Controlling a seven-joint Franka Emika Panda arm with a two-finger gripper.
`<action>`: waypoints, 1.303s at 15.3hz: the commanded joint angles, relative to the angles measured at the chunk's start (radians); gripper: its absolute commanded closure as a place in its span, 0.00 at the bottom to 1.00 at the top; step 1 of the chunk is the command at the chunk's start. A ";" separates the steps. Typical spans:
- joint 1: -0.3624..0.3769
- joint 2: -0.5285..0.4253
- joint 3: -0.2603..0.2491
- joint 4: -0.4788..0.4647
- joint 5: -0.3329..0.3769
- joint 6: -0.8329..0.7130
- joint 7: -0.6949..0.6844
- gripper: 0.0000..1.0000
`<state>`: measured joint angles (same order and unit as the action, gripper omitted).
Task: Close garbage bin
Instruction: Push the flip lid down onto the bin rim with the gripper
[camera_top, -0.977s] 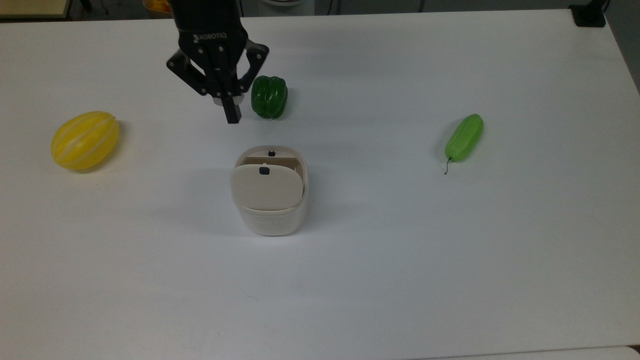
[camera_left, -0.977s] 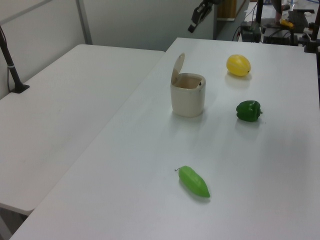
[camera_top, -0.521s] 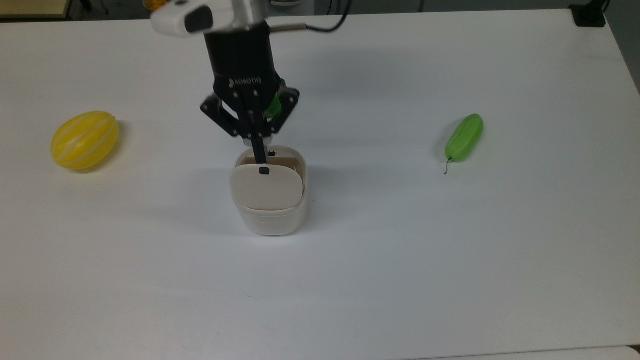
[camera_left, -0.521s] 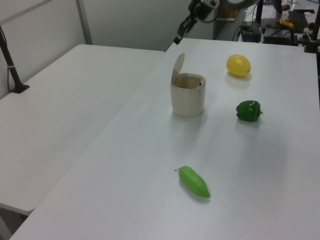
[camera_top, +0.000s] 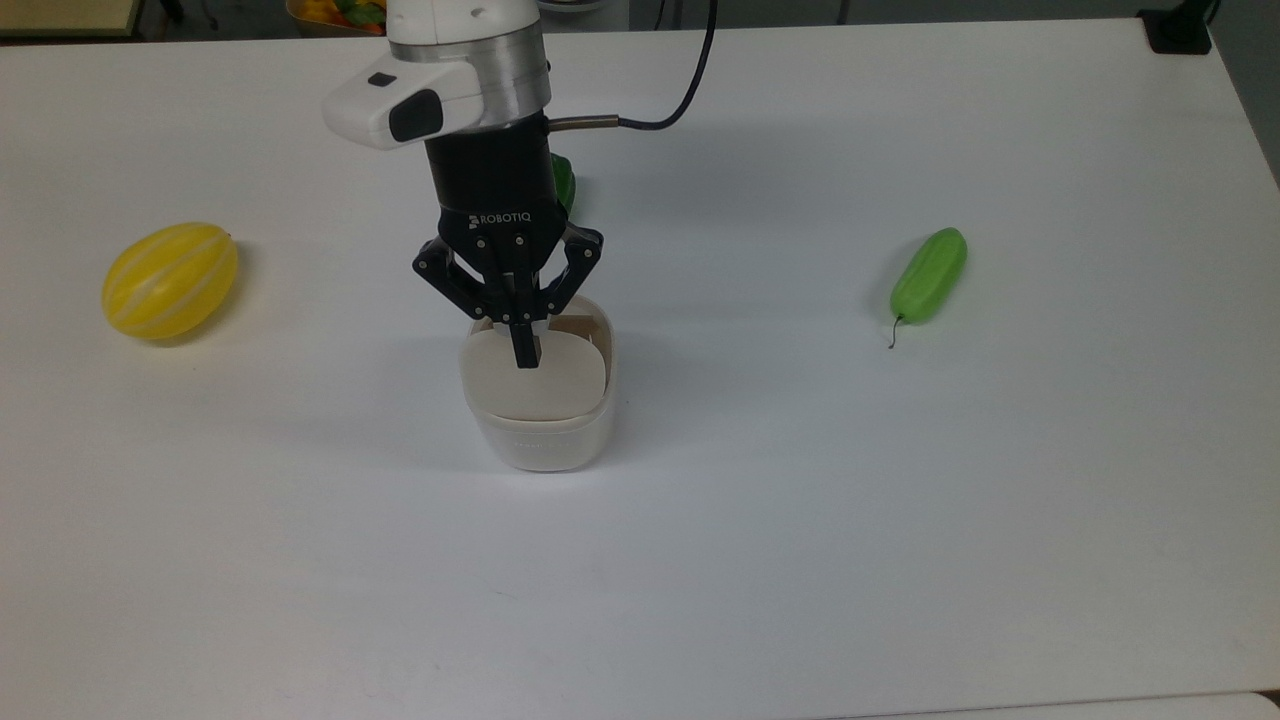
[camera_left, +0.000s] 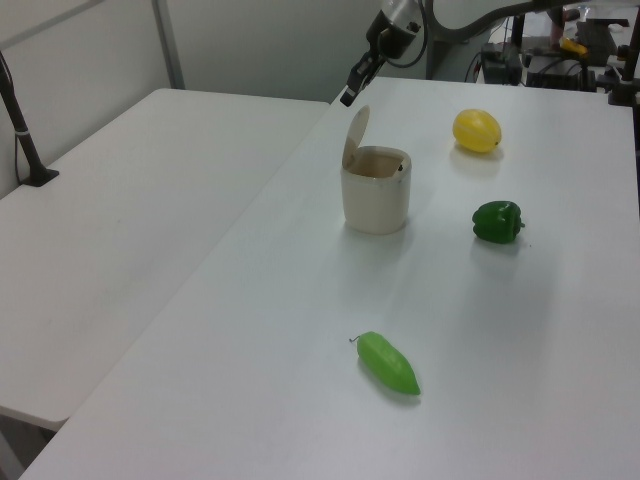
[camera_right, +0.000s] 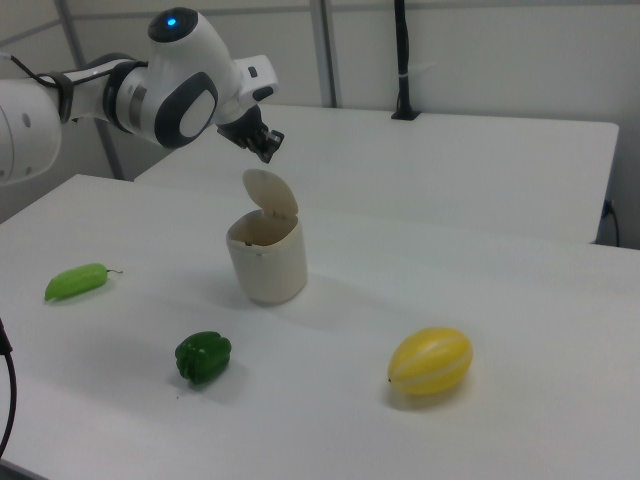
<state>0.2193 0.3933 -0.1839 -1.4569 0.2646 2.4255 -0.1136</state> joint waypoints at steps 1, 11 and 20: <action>0.002 0.007 -0.009 0.001 0.004 -0.014 -0.003 1.00; -0.018 -0.008 -0.019 0.006 0.002 -0.338 -0.050 1.00; -0.017 0.022 -0.019 -0.025 0.001 -0.356 -0.066 1.00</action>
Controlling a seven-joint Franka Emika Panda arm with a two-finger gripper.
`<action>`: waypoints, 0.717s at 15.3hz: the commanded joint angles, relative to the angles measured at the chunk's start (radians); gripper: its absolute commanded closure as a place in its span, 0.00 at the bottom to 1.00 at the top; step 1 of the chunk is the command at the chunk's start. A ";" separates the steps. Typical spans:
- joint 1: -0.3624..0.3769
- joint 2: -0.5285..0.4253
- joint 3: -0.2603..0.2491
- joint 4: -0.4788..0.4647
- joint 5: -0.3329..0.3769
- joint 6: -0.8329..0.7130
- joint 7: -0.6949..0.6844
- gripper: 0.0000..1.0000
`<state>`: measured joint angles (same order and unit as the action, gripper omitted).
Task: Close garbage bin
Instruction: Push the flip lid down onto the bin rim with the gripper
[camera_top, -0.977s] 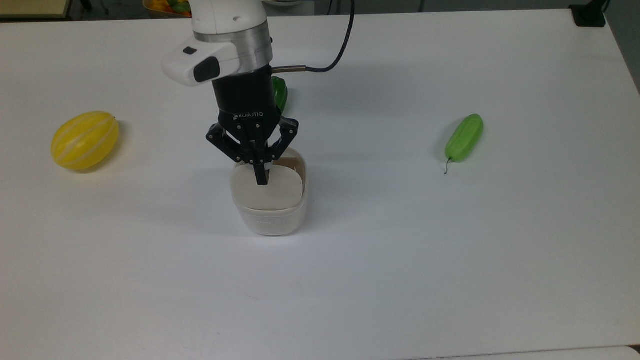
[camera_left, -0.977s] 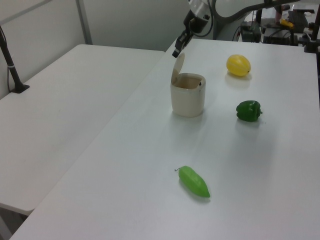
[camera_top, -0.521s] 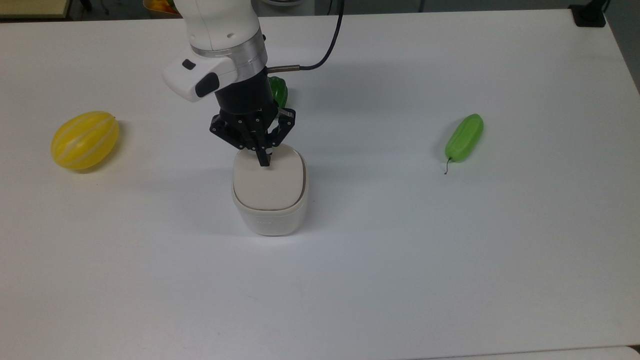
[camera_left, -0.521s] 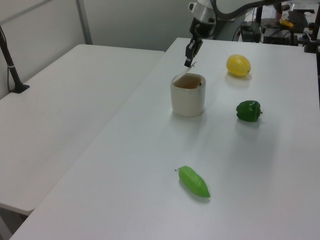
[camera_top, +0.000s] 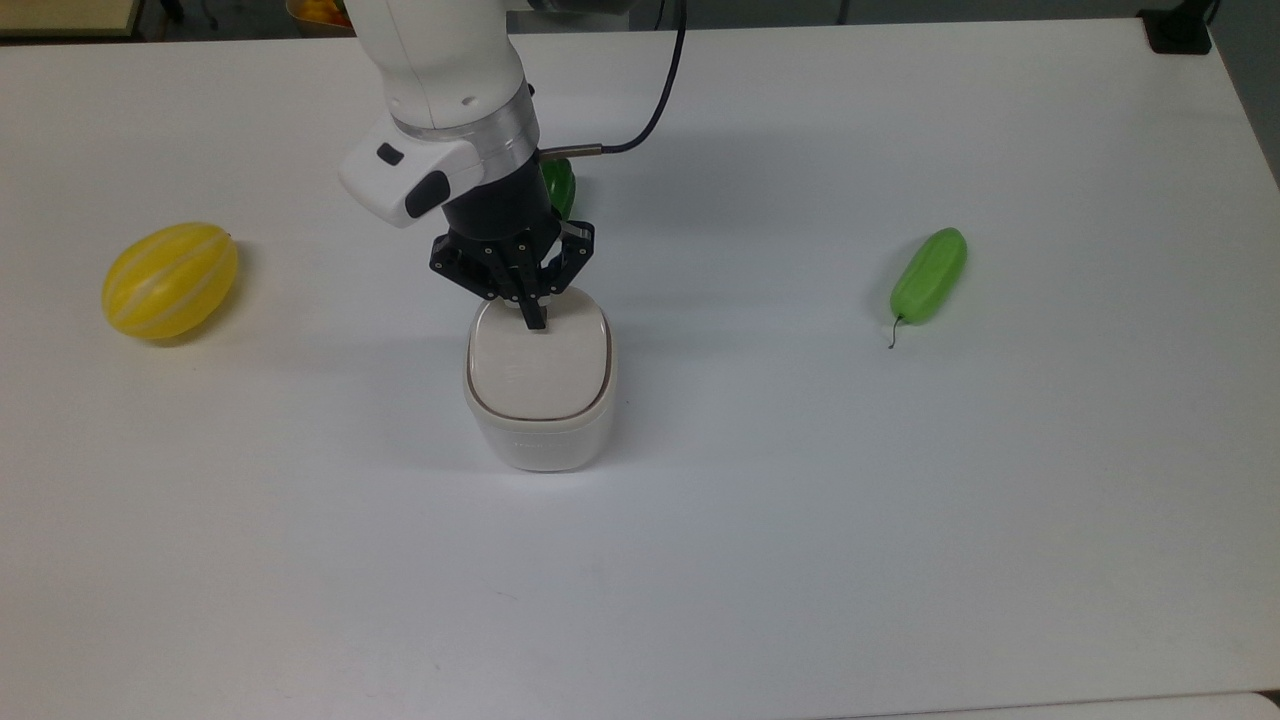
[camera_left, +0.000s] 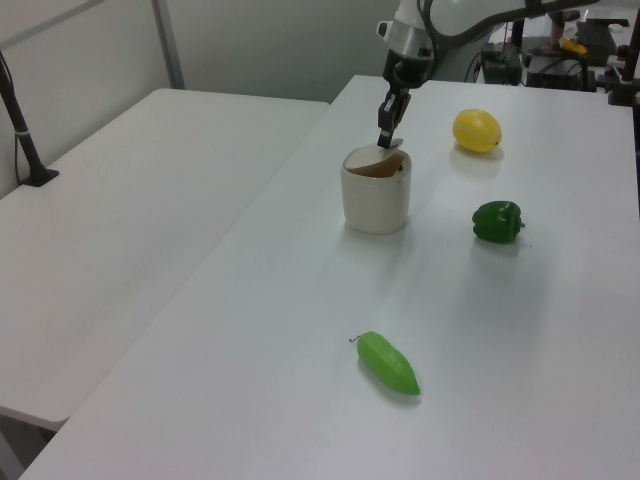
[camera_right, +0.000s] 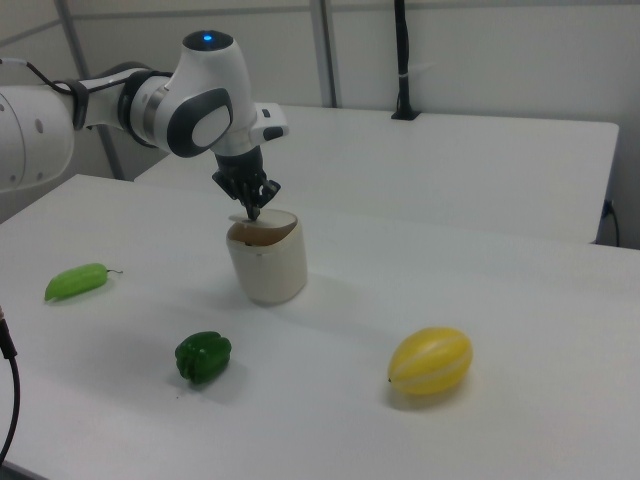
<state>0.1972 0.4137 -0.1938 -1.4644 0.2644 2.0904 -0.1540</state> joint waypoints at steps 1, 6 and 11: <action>0.005 0.005 -0.009 -0.019 0.001 -0.021 -0.025 1.00; 0.010 0.051 -0.009 -0.022 0.001 -0.020 -0.024 1.00; 0.015 0.066 -0.007 -0.016 0.001 -0.016 -0.021 1.00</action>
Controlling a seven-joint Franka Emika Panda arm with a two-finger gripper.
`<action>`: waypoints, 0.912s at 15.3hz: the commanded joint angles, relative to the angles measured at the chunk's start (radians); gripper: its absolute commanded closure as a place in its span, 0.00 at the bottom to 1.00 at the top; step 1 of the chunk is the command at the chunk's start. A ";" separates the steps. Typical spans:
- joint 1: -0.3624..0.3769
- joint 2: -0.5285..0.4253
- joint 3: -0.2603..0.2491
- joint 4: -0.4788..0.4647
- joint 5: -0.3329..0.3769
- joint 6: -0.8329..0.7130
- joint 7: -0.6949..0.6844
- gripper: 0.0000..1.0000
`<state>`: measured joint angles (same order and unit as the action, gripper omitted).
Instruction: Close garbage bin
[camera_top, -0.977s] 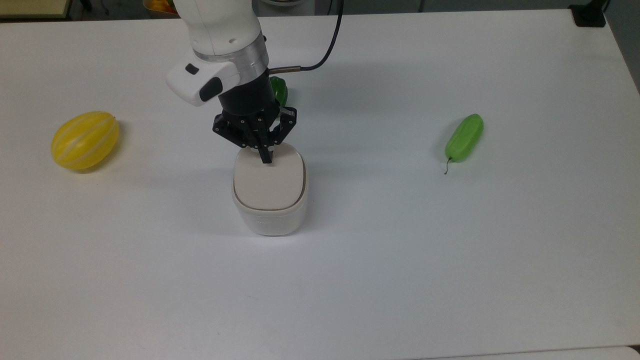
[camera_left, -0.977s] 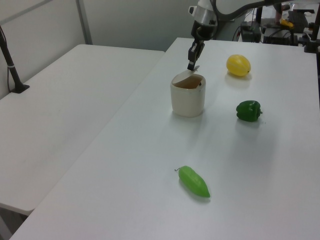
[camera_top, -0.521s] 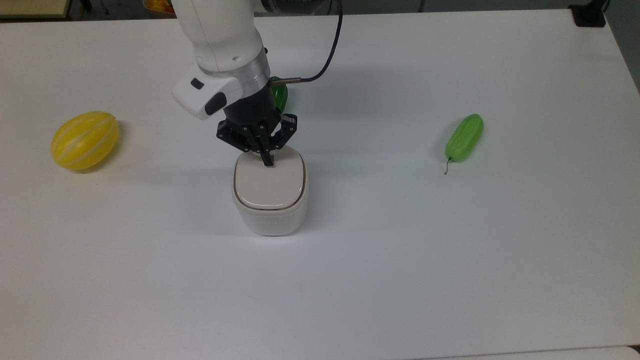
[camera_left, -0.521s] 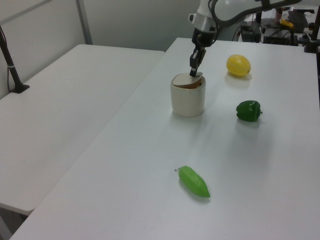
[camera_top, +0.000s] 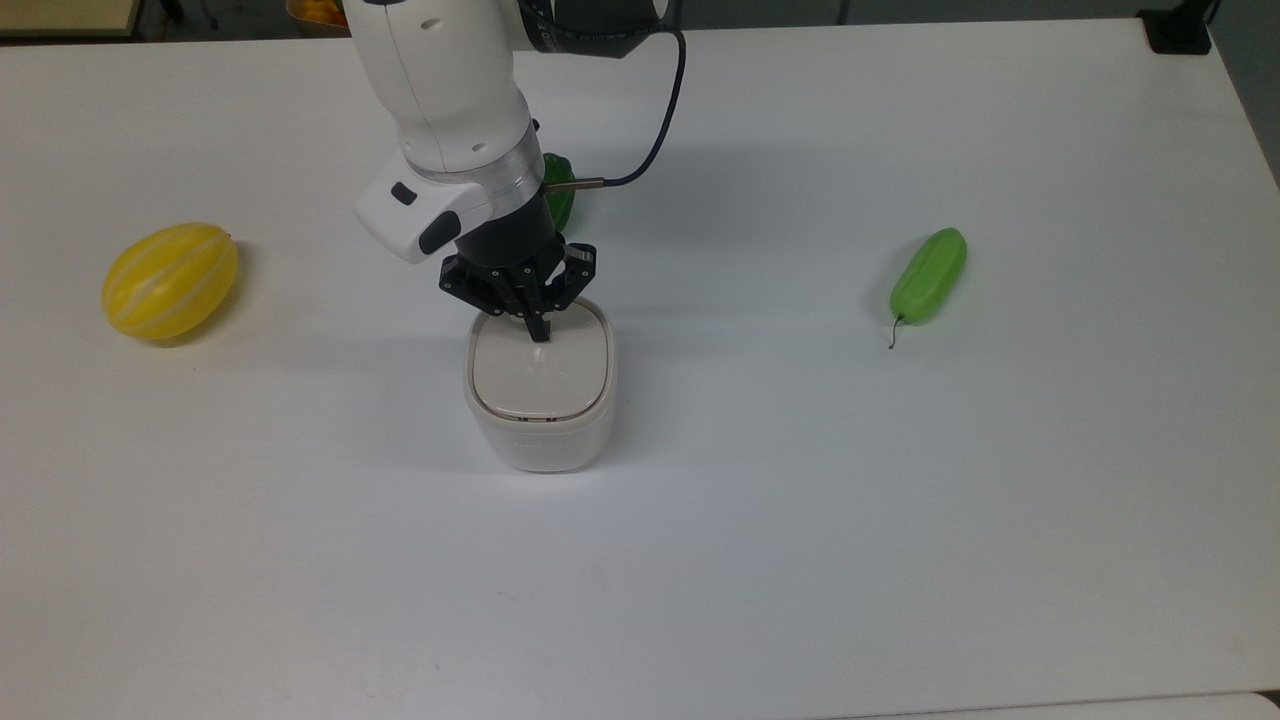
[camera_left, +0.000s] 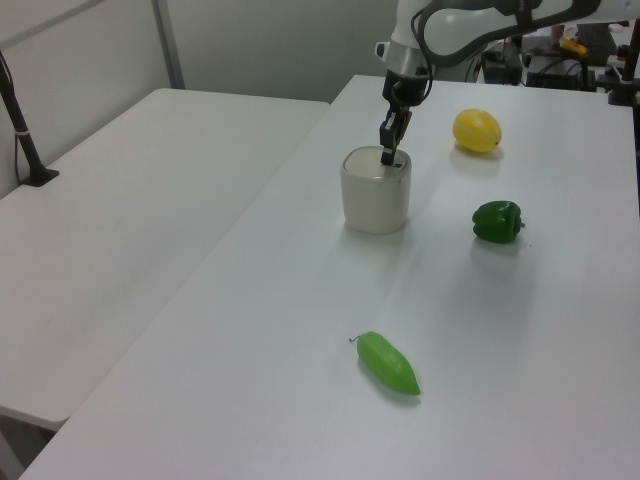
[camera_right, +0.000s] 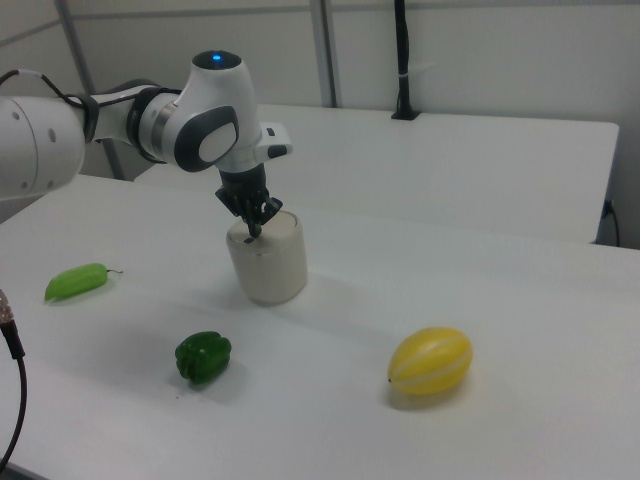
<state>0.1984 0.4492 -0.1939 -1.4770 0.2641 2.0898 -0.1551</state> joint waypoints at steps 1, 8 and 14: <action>0.012 0.028 -0.007 -0.002 0.001 -0.019 -0.018 1.00; -0.025 -0.145 -0.015 0.000 -0.049 -0.258 -0.014 1.00; -0.043 -0.297 -0.013 -0.003 -0.170 -0.549 -0.012 0.00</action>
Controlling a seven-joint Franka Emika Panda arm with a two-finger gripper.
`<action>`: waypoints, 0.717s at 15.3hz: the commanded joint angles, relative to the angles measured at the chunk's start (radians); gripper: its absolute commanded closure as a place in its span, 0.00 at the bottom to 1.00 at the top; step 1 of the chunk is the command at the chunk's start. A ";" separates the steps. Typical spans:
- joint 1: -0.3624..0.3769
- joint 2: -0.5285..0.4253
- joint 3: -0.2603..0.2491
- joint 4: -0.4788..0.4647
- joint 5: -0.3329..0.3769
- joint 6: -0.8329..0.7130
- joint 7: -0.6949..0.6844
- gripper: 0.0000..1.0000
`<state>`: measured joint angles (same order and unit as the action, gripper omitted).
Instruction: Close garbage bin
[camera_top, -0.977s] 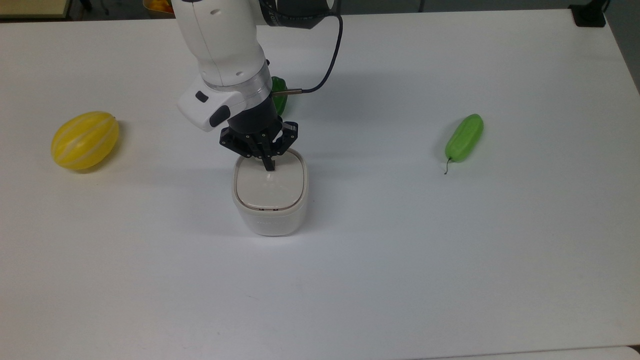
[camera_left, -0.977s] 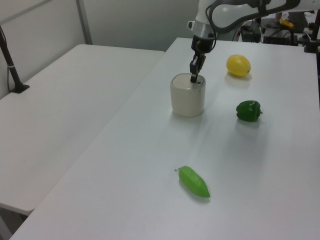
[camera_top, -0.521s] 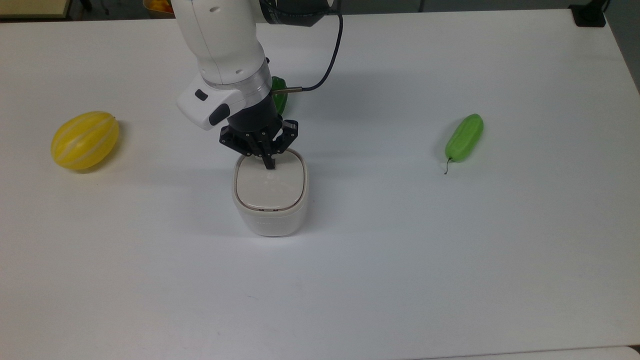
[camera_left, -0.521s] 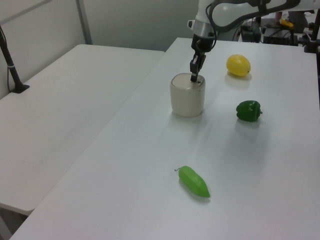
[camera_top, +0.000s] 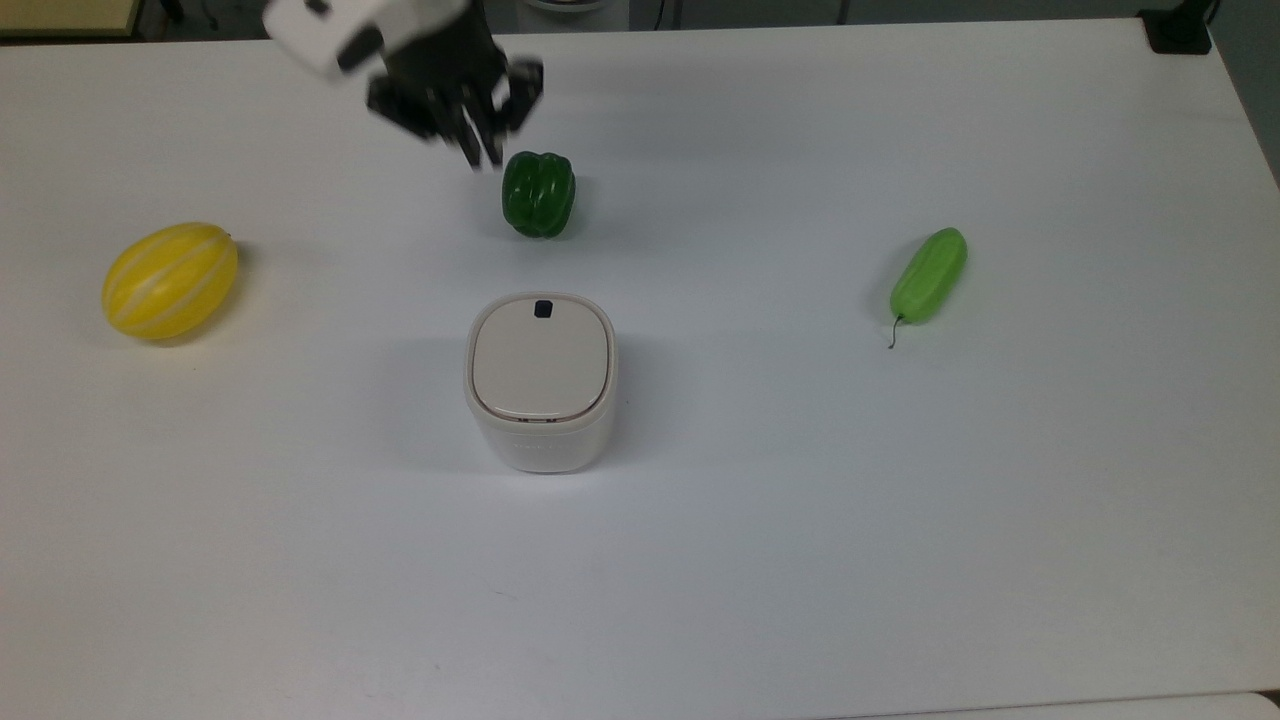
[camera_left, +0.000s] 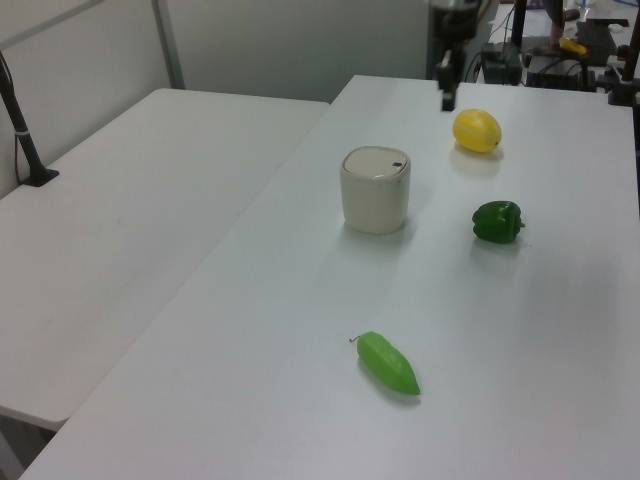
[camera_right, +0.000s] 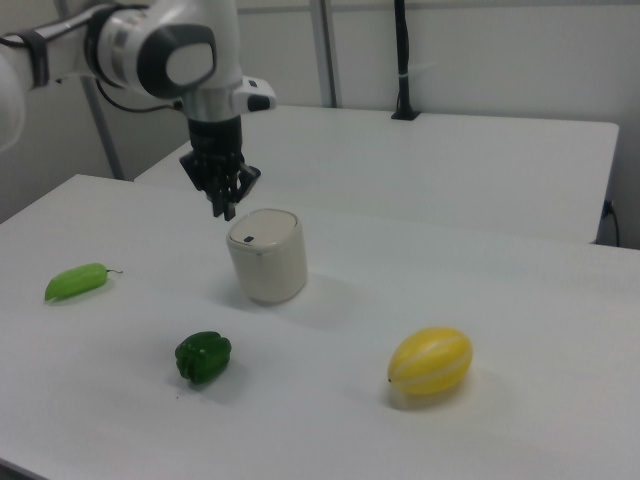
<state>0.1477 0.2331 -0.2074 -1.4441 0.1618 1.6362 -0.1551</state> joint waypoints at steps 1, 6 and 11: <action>0.019 -0.107 0.003 -0.041 -0.126 -0.151 0.027 0.00; 0.049 -0.188 0.014 -0.108 -0.229 -0.162 0.223 0.00; 0.050 -0.343 0.014 -0.272 -0.225 -0.128 0.177 0.00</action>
<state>0.1875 0.0305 -0.1944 -1.5677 -0.0465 1.4704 0.0263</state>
